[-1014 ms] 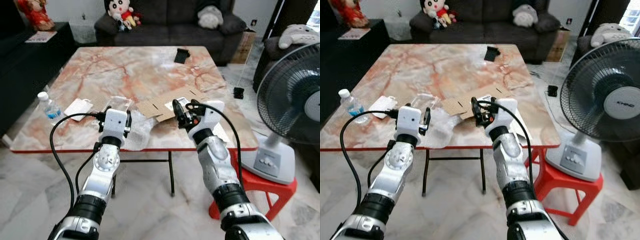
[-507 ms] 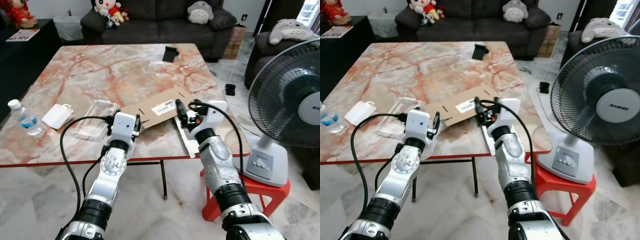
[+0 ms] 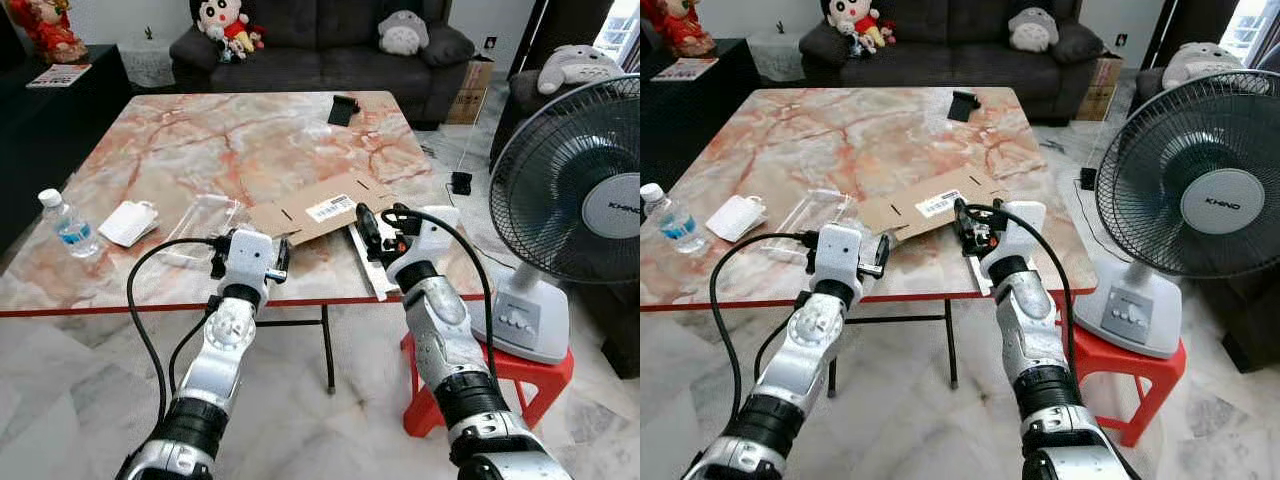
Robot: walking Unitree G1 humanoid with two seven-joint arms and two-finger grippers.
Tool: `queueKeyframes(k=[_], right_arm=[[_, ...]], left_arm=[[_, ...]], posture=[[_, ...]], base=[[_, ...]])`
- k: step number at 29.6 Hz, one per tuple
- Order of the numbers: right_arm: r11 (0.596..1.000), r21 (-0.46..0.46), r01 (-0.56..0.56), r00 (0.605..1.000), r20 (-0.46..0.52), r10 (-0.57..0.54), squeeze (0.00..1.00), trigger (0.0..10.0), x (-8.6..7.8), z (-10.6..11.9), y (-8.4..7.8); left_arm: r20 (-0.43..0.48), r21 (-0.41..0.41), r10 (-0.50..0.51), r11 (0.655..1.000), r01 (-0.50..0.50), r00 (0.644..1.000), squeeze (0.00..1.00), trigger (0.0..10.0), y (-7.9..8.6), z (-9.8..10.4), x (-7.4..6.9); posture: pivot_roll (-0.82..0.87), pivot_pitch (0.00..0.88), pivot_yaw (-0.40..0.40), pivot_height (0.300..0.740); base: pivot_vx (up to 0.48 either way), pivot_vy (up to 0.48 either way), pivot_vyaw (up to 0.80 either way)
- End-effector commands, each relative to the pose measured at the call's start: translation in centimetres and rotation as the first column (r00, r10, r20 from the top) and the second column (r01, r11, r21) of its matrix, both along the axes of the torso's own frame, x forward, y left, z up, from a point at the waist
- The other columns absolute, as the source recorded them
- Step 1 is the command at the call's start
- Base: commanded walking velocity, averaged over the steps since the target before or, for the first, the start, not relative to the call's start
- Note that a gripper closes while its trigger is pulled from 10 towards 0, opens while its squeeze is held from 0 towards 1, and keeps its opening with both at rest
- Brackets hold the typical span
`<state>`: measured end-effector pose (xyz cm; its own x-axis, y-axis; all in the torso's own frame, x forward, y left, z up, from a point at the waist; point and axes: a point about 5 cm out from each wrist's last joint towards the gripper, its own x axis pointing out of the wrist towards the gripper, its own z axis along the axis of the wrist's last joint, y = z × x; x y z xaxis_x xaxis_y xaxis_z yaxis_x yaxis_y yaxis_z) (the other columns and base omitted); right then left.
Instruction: Picking trash to rubbish bin
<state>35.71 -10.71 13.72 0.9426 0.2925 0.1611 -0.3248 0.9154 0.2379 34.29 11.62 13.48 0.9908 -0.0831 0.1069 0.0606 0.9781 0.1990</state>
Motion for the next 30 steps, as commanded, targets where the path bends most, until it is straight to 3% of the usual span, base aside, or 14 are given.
queueKeyframes(k=[1,8,19,20,30], right_arm=[[1.0,0.003,-0.001,1.0,0.011,0.001,0.0,10.0,0.0,0.4,0.0],[1.0,0.0,-0.004,1.0,0.012,0.004,0.0,10.0,-0.4,0.4,0.0],[1.0,-0.003,-0.001,1.0,-0.003,0.001,0.0,10.0,-0.8,0.1,-0.1],[1.0,-0.004,-0.003,1.0,-0.004,0.003,0.0,10.0,-0.8,0.1,-0.1],[1.0,-0.003,-0.005,1.0,-0.011,0.005,0.0,10.0,-0.8,0.1,-0.2]], left_arm=[[-0.021,0.007,-0.001,1.0,0.001,1.0,1.0,10.0,0.0,0.2,0.7],[-0.053,0.026,0.012,1.0,-0.011,0.999,1.0,10.0,0.1,1.1,1.7],[-0.151,0.023,0.009,1.0,-0.005,0.988,1.0,10.0,-0.5,-0.3,0.7],[-0.162,0.045,0.024,0.999,-0.016,0.986,0.0,10.0,-0.5,-0.4,0.5],[-0.207,0.138,0.116,0.986,-0.089,0.971,0.0,10.0,0.2,-0.4,0.1]], posture=[[0.01,0.085,-0.029,0.74],[-0.01,0.109,-0.025,0.74],[-0.01,0.127,-0.024,0.74],[-0.01,0.128,-0.024,0.74],[0.0,0.12,-0.022,0.74]], base=[[0.0,0.0,0.0],[0.0,0.0,0.0],[0.0,0.0,0.0],[0.0,0.0,0.0],[0.0,0.0,0.0]])
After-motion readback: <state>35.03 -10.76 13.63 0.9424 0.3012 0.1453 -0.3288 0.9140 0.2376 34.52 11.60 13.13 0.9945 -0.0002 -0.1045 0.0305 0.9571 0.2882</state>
